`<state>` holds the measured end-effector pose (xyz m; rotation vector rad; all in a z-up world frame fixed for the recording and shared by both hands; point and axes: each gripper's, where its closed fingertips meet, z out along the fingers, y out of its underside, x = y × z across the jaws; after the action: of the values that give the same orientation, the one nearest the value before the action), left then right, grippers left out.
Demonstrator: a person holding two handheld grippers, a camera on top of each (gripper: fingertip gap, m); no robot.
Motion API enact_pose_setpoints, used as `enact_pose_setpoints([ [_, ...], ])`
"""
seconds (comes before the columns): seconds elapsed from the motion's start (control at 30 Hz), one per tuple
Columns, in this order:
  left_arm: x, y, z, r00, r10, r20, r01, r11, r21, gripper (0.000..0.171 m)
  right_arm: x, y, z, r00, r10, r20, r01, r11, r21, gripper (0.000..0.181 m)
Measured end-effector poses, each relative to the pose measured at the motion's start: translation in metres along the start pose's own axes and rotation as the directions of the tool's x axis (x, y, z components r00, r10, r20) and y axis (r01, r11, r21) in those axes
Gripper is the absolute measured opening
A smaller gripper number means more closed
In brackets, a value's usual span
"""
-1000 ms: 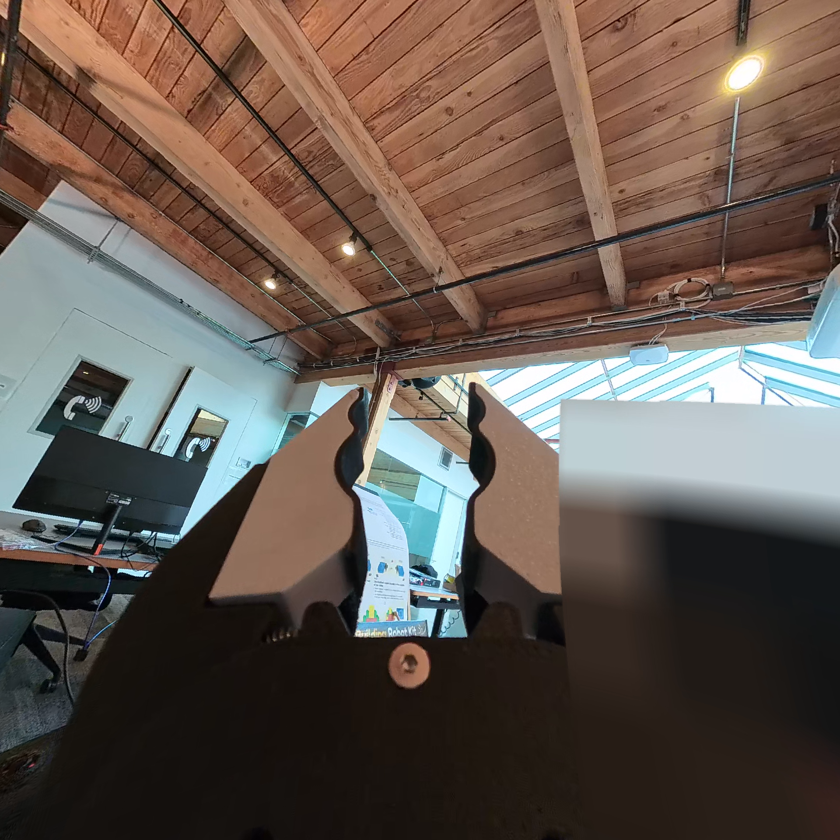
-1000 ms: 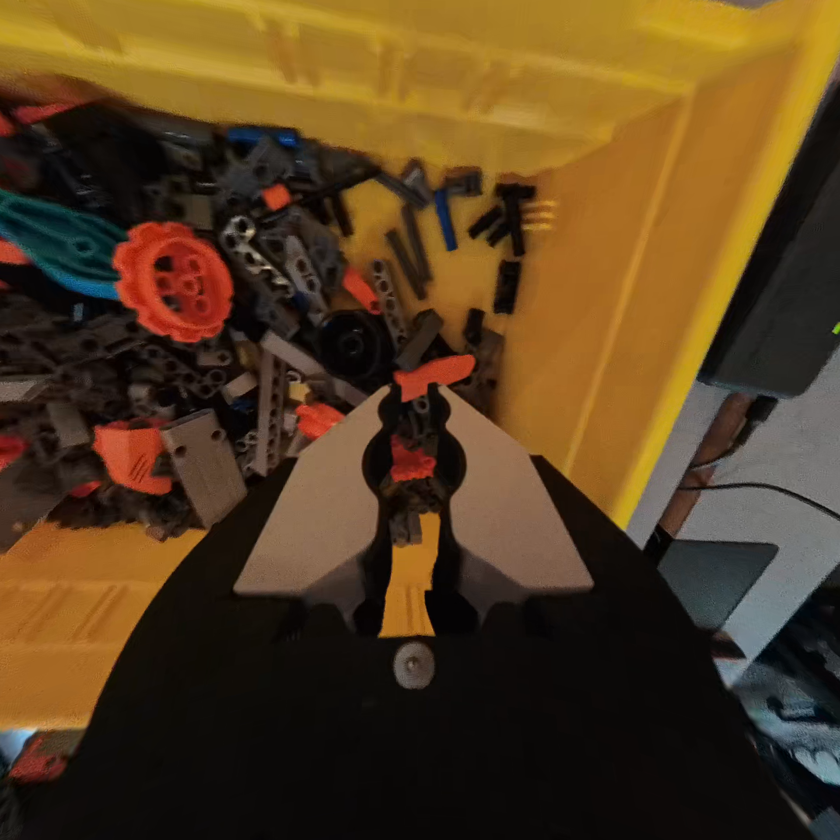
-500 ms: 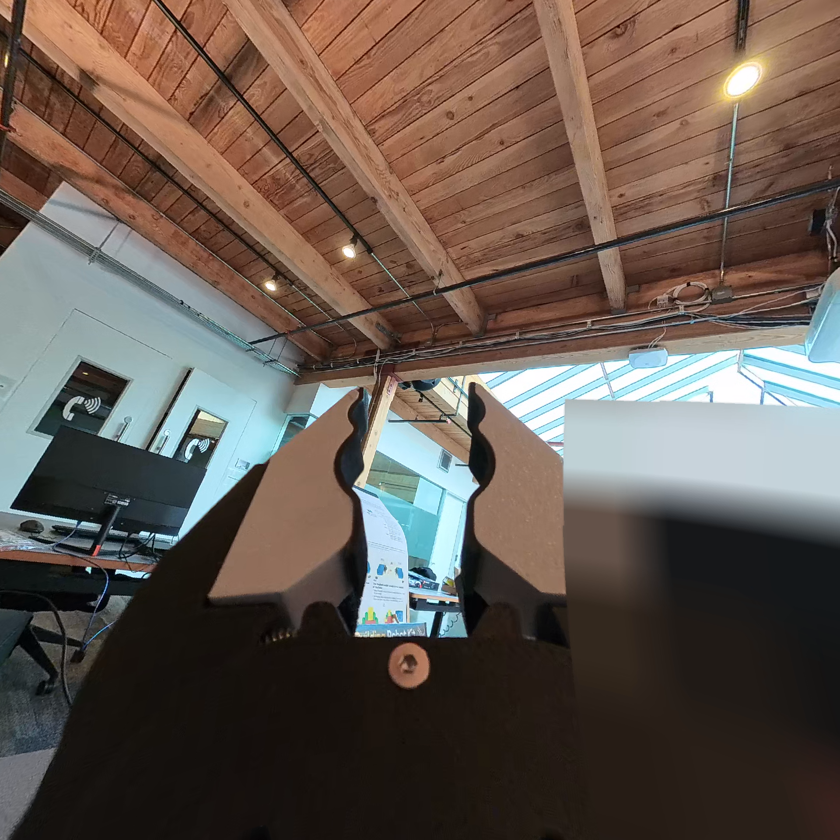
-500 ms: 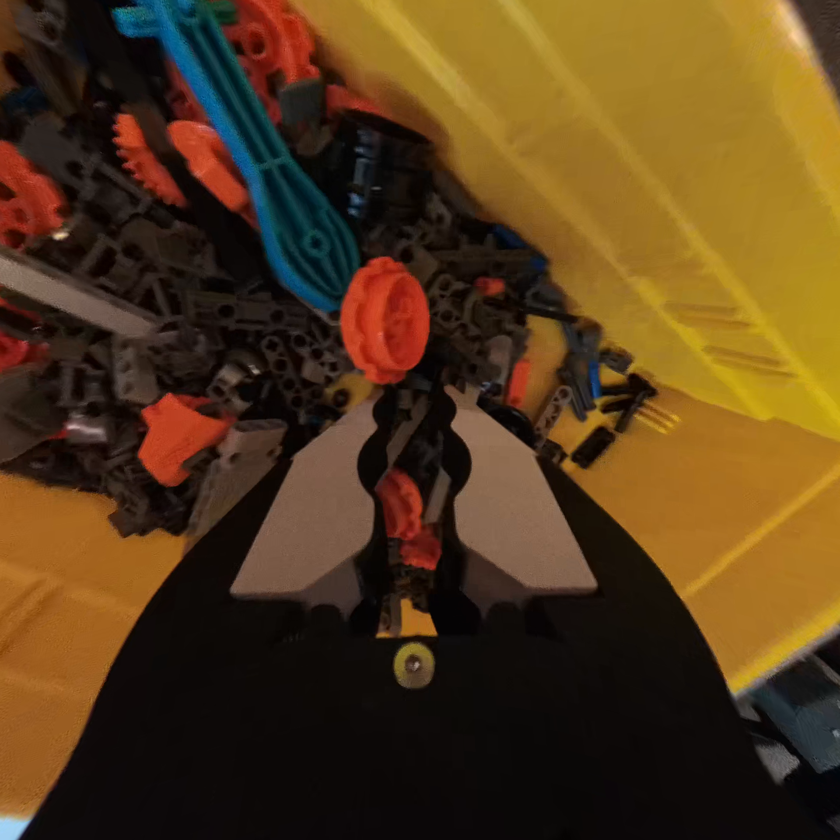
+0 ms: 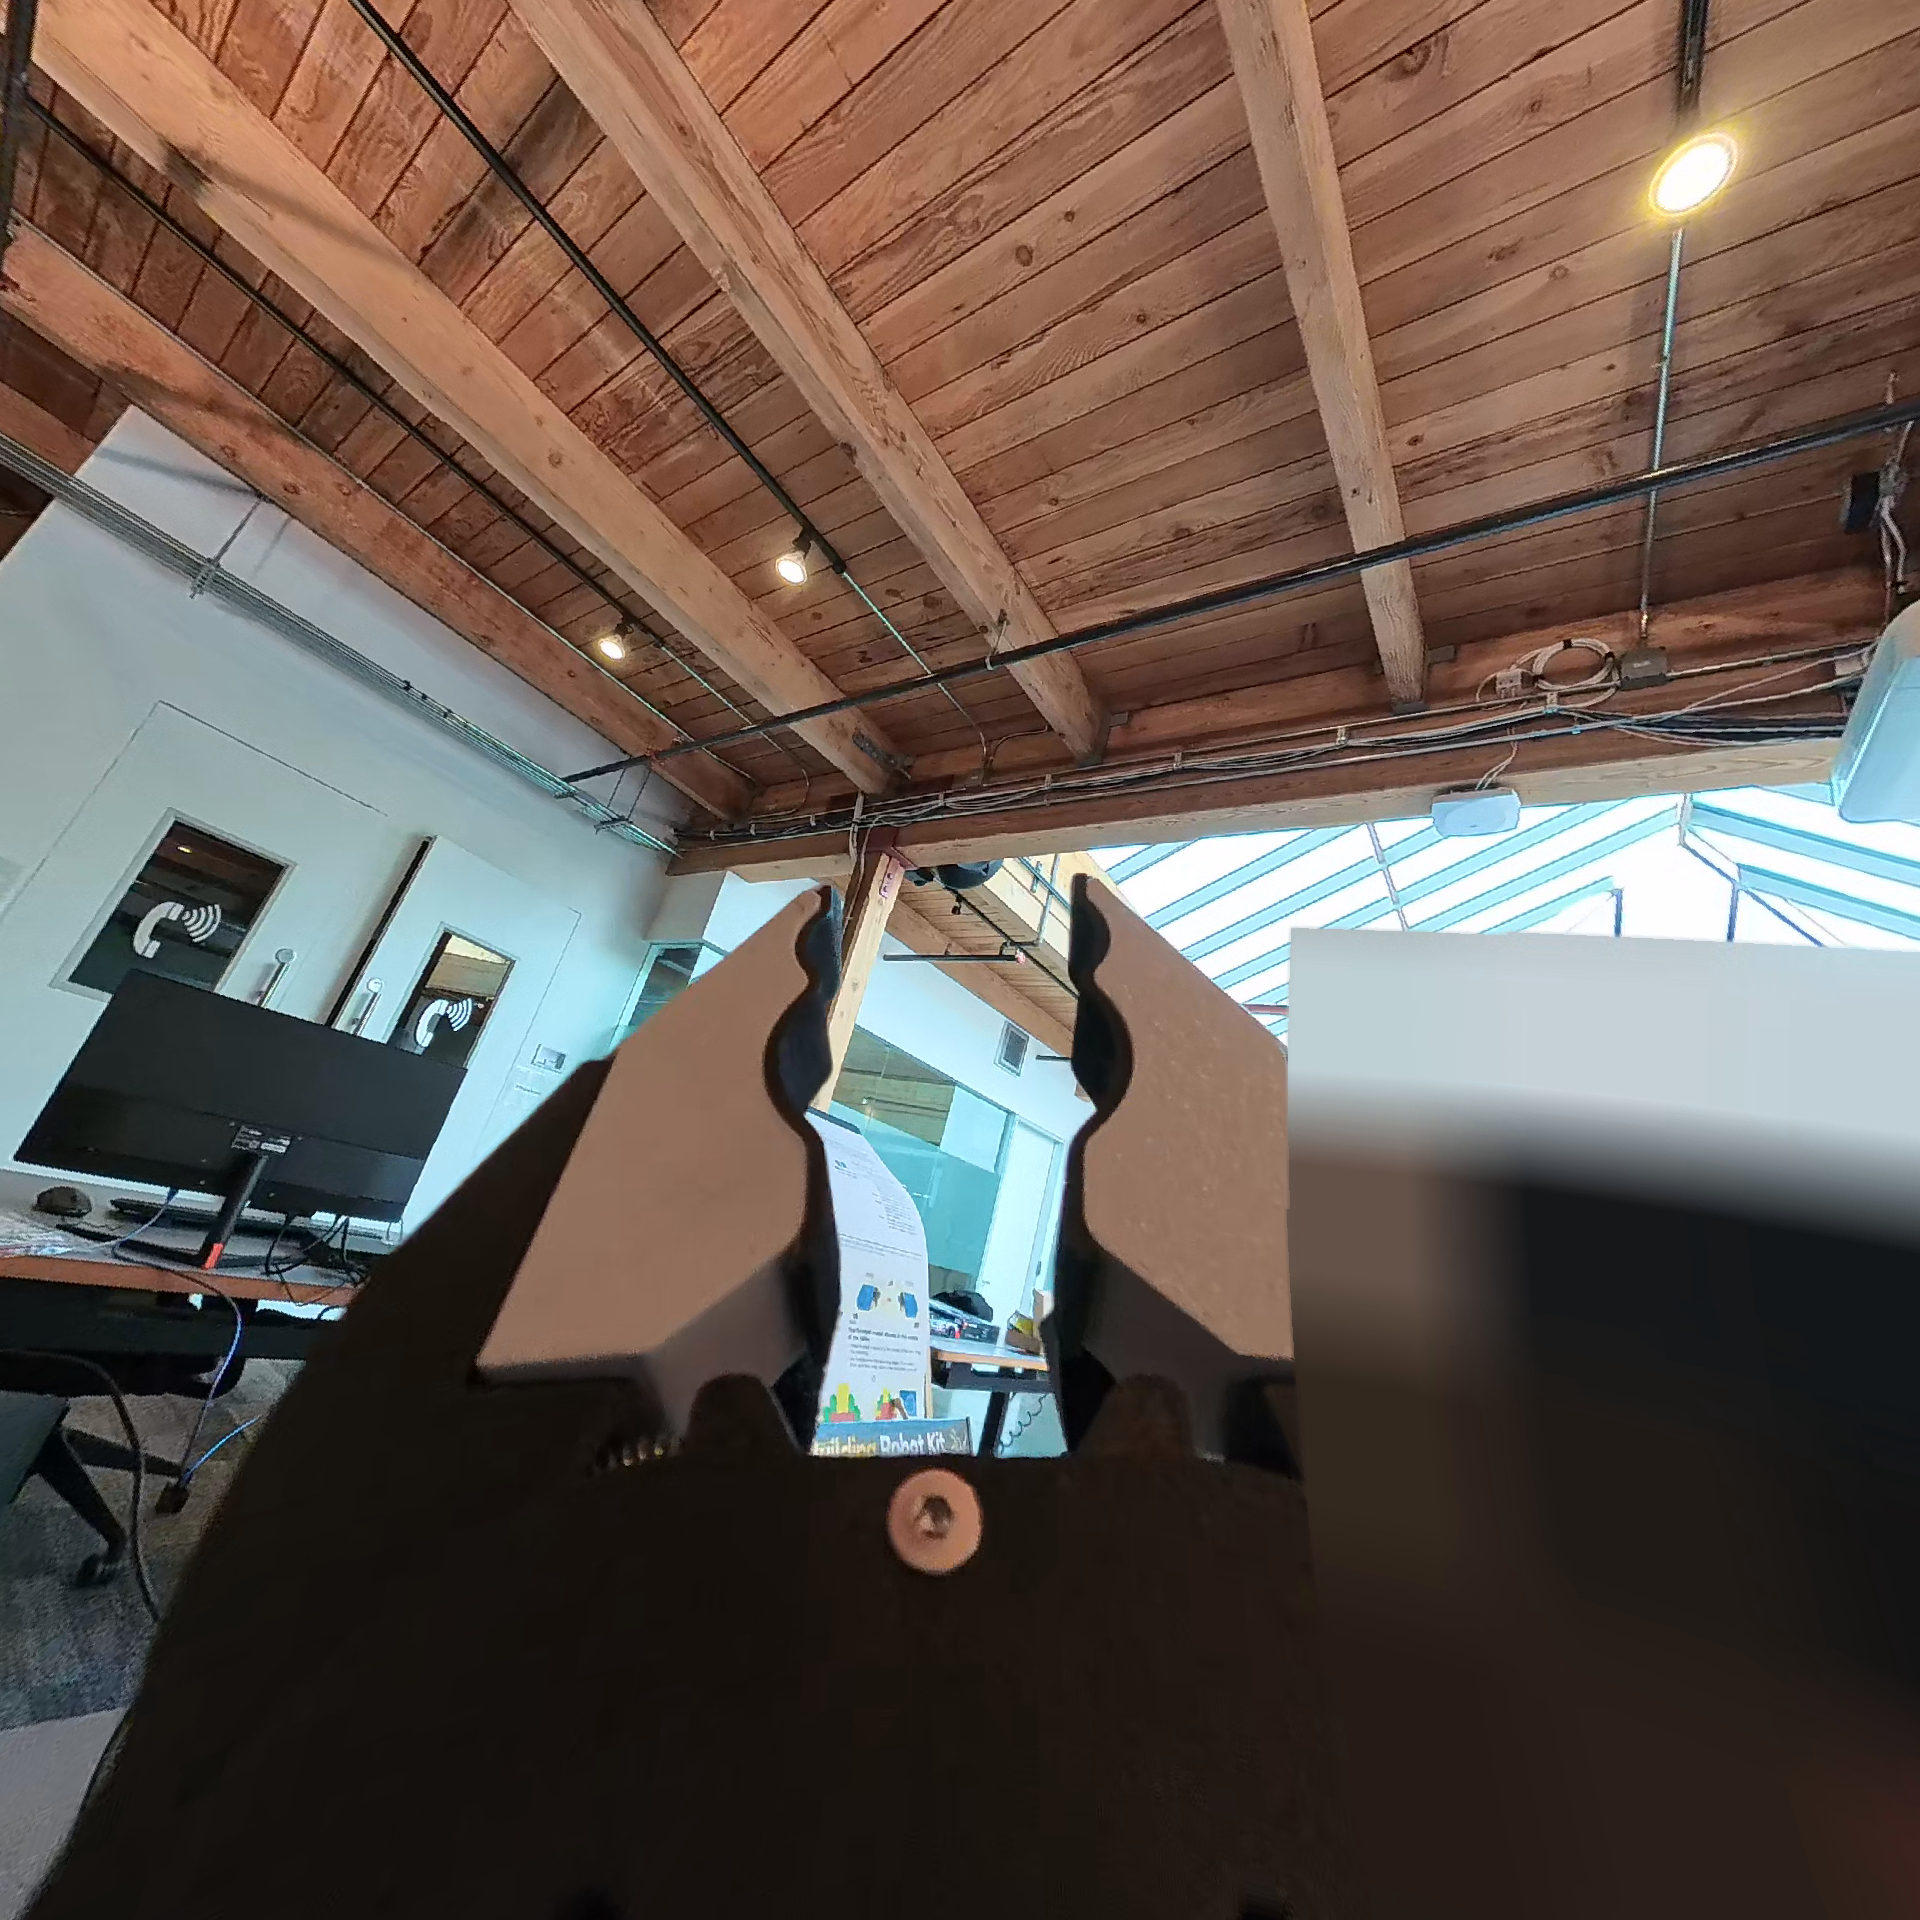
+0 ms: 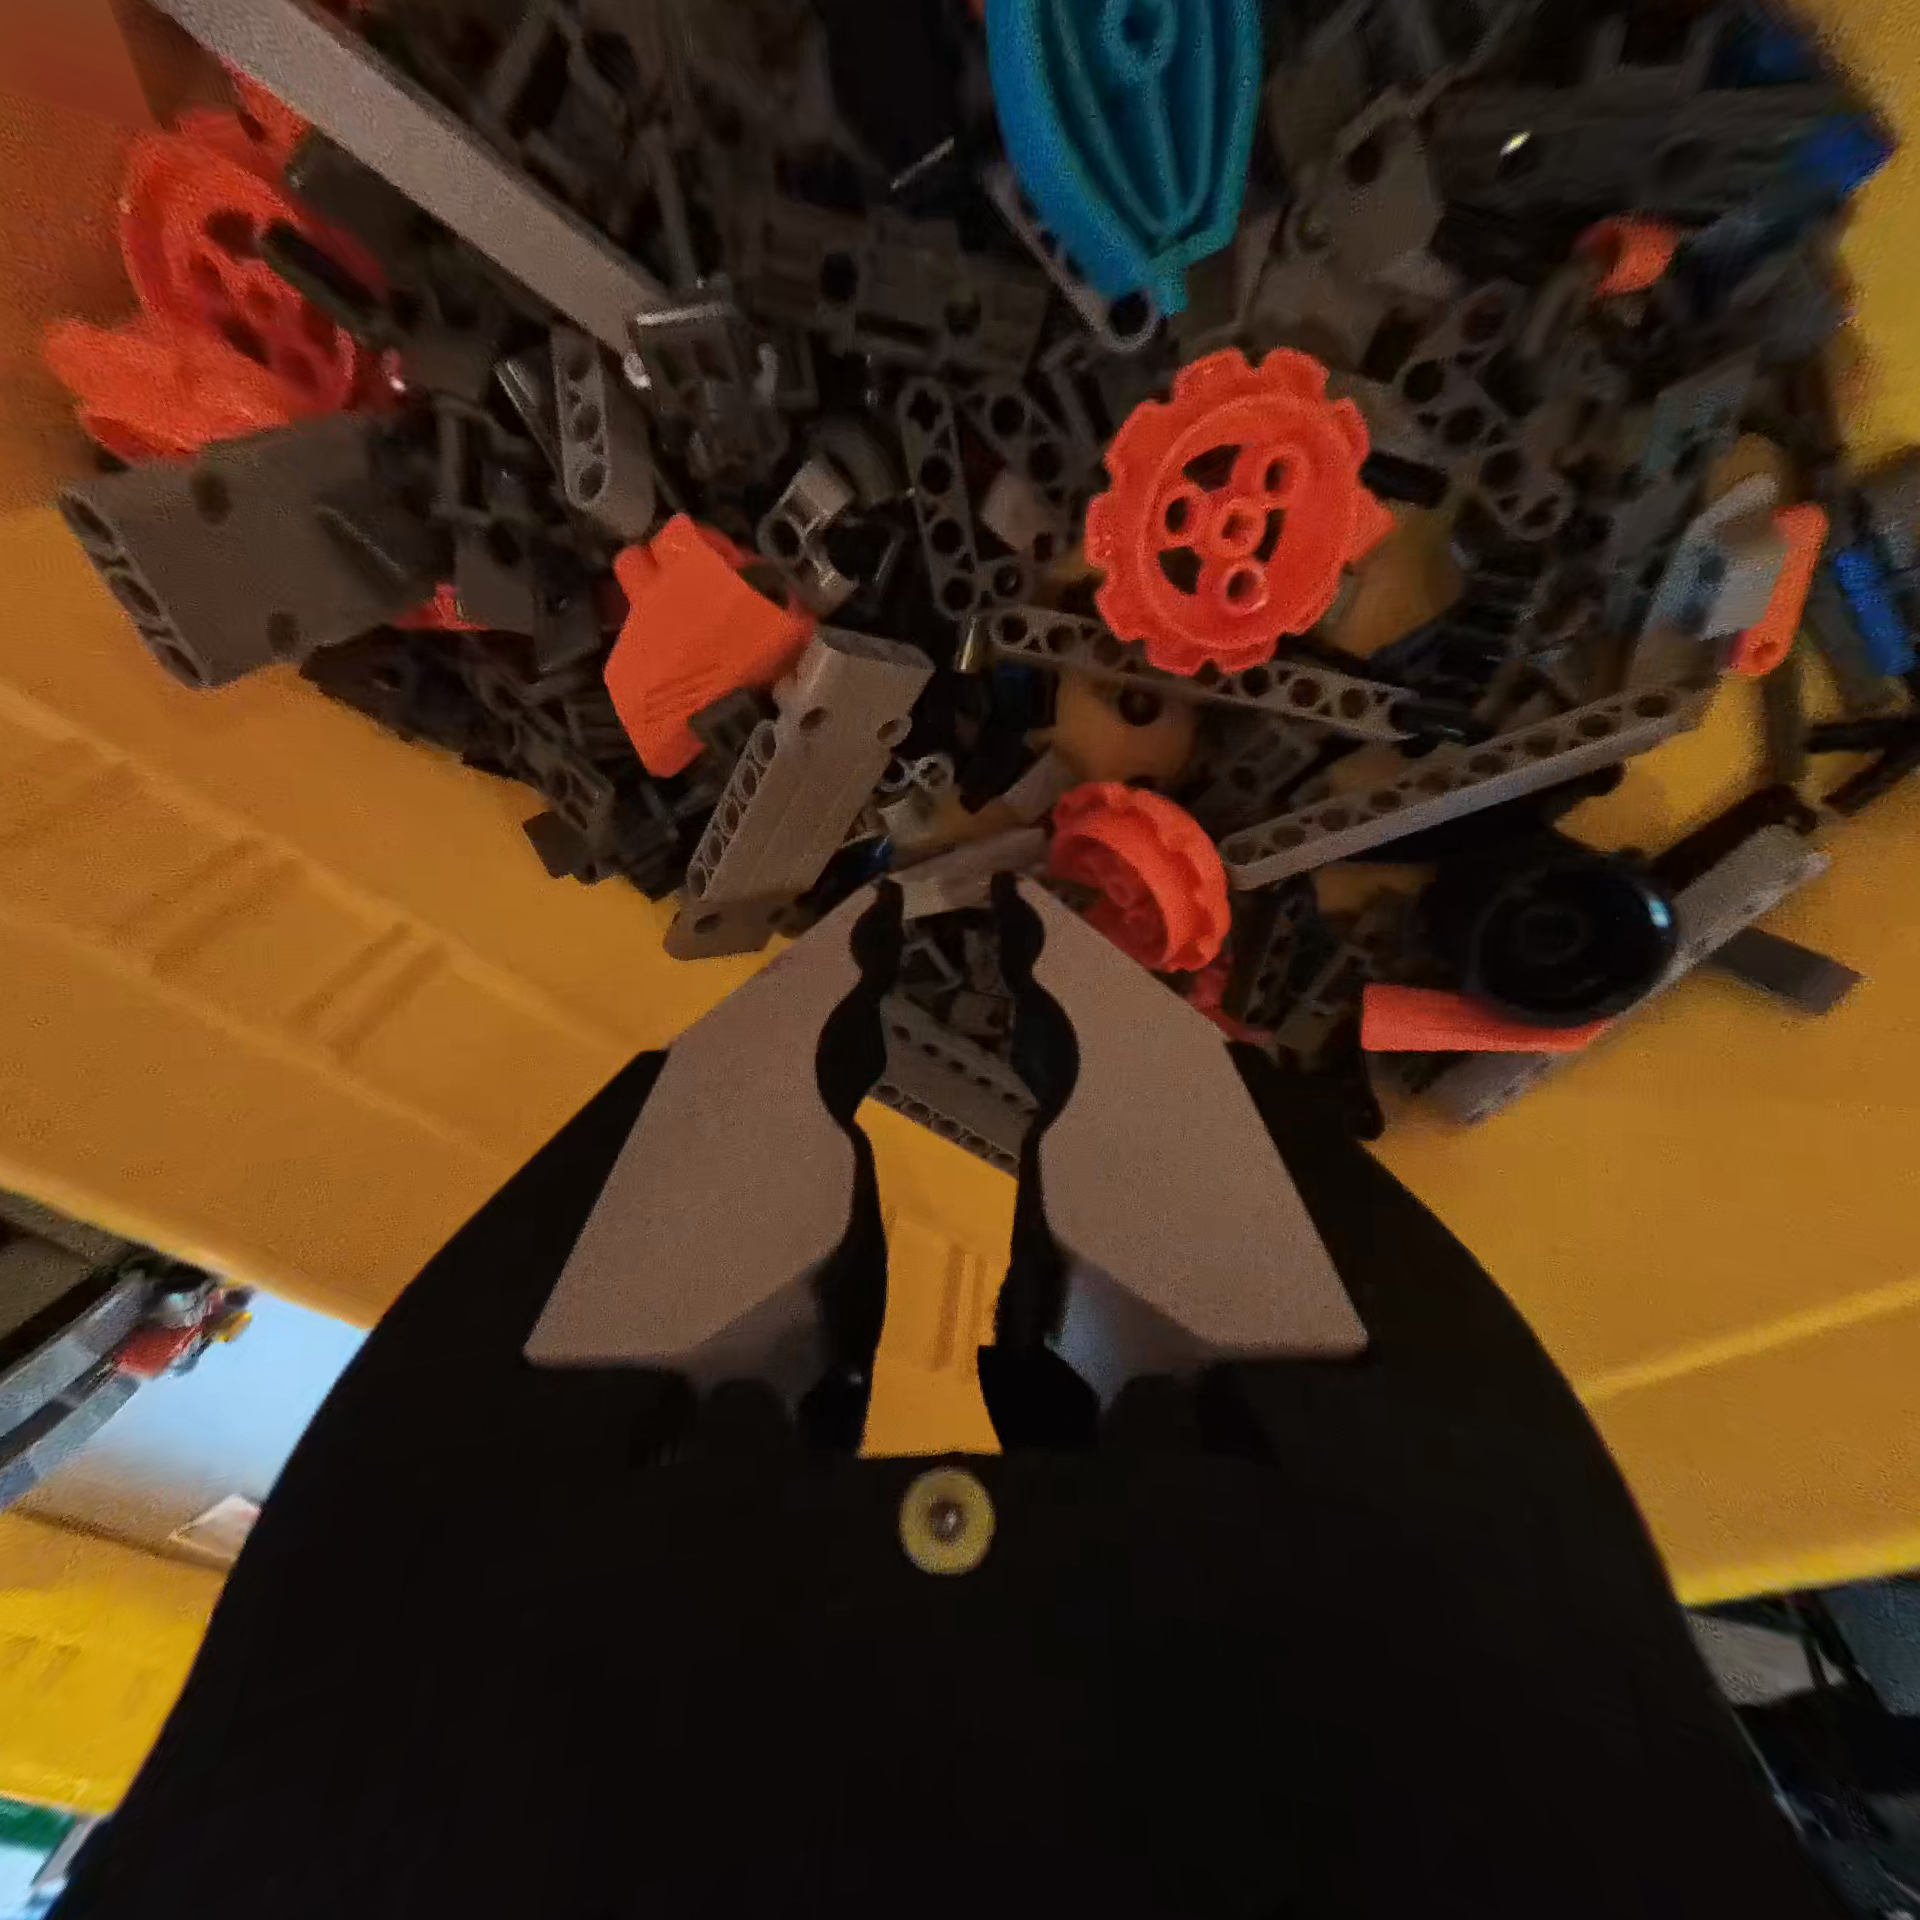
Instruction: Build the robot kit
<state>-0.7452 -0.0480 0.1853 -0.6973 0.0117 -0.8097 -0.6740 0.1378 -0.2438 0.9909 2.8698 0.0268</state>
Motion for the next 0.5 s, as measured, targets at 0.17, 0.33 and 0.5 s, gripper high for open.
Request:
enact_pose_setpoints([
  [0.17, -0.001, 0.000, 0.000, 1.000, 0.006, 0.005, -0.006, 1.000, 0.001, 0.042, 0.041, 0.001, 0.002, 0.985, 0.048, -0.168, -0.055, 0.998, -0.035, 0.009],
  [0.33, -0.002, 0.002, 0.001, 1.000, 0.001, 0.005, -0.001, 1.000, -0.007, 0.042, 0.065, 0.003, -0.016, 0.966, 0.143, -0.214, -0.139, 0.990, 0.033, 0.016],
  [0.5, -0.001, 0.000, 0.000, 1.000, 0.003, 0.005, -0.003, 1.000, 0.003, 0.042, -0.012, -0.004, -0.013, 0.993, 0.042, 0.114, -0.046, 0.998, 0.040, 0.018],
])
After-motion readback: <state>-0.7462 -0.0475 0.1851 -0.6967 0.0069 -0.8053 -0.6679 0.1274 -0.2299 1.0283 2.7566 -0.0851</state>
